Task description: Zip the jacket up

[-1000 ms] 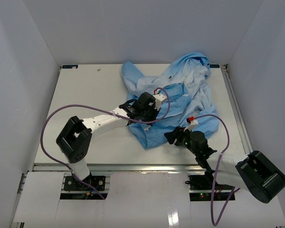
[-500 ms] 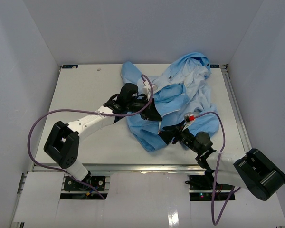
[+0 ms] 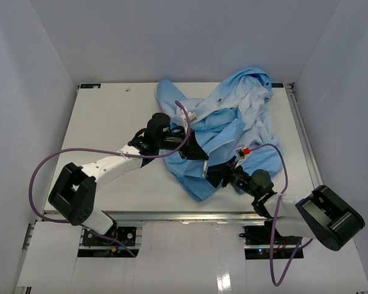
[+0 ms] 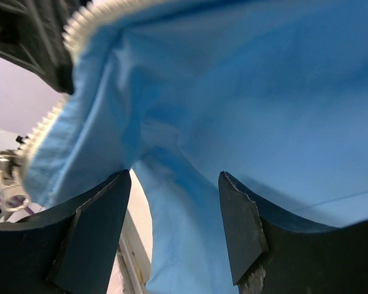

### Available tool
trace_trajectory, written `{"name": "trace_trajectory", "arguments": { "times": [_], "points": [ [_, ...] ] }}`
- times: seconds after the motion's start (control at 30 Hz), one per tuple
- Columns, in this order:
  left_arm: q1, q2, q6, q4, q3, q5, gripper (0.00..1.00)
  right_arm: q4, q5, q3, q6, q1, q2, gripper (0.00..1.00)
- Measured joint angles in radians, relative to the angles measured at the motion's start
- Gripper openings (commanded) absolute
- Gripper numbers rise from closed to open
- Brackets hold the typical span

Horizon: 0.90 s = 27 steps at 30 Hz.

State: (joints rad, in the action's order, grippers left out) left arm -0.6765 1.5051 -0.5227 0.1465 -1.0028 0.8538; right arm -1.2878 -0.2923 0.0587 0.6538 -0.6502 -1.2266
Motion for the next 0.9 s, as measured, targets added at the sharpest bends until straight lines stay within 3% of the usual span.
{"name": "trace_trajectory", "arguments": {
  "times": [0.4,0.9],
  "points": [
    [0.001,-0.045,0.022,0.049,0.064,-0.010,0.00,-0.001,-0.081,0.001,0.063,0.000,-0.062,0.66],
    [0.001,-0.130,0.018,0.185,0.158,-0.014,0.00,-0.001,-0.047,-0.009,0.091,0.000,0.187,0.66]
  ]
}}
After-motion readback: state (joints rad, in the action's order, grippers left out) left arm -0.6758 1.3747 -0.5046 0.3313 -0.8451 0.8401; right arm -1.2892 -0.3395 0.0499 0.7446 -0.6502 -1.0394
